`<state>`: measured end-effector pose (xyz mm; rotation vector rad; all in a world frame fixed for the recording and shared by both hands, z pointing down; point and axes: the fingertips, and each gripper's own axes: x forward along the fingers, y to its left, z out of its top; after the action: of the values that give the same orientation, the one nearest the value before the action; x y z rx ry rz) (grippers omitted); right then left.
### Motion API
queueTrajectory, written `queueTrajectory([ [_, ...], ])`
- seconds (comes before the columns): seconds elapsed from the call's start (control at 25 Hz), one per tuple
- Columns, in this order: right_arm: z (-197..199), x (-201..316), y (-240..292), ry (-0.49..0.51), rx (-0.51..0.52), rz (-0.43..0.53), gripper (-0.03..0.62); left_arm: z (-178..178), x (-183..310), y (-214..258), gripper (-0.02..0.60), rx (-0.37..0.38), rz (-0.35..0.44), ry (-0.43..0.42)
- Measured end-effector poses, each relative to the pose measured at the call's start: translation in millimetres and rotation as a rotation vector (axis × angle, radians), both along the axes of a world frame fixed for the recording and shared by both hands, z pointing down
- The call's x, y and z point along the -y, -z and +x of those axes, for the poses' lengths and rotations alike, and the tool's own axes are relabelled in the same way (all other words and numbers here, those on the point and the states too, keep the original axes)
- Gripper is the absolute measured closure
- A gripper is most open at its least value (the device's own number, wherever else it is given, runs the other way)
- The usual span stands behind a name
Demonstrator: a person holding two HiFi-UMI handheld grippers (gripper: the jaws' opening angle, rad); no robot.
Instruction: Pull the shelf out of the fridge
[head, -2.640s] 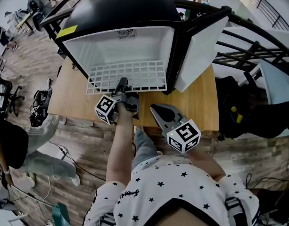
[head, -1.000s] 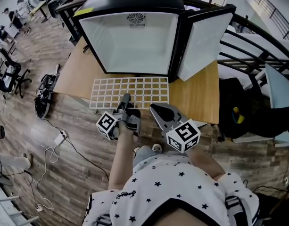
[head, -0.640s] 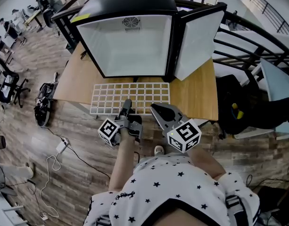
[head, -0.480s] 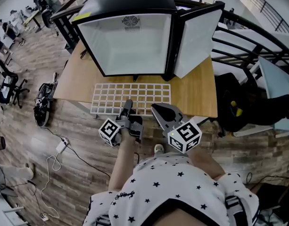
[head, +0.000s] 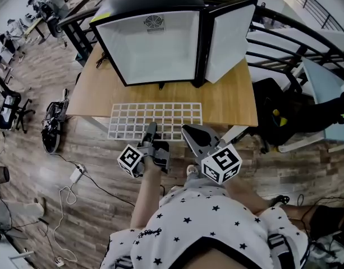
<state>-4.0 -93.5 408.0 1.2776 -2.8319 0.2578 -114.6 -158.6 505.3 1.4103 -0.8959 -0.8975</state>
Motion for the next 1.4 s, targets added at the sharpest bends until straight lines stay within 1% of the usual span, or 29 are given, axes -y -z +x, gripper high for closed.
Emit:
queueTrajectory([
  [0.28,-7.9,-38.1,-5.8,-0.030,0.001,-0.008,0.571,-12.5,-38.6,-2.6,0.551,0.013,0.007,-0.019],
  [0.36,-8.5,-45.3,-7.7,-0.036,-0.001,-0.012,0.571,-14.5,-45.7,-3.1,0.551,0.022,0.016,-0.025],
  [0.64,-11.5,-63.1,-11.9,-0.050,-0.006,-0.018,0.571,-23.0,-63.5,-3.7,0.551,0.011,0.021,-0.023],
  [1.08,-10.9,-64.7,-13.6,-0.072,0.000,-0.012,0.571,-24.4,-64.3,-6.7,0.551,0.016,0.030,-0.044],
  [1.24,-12.9,-64.2,-15.7,-0.083,-0.035,-0.007,0.572,-25.9,-63.4,-8.8,0.551,0.008,0.023,-0.046],
  [1.4,-14.6,-62.0,-16.0,-0.083,-0.041,0.001,0.573,-23.3,-62.6,-8.2,0.551,0.003,0.021,-0.052],
])
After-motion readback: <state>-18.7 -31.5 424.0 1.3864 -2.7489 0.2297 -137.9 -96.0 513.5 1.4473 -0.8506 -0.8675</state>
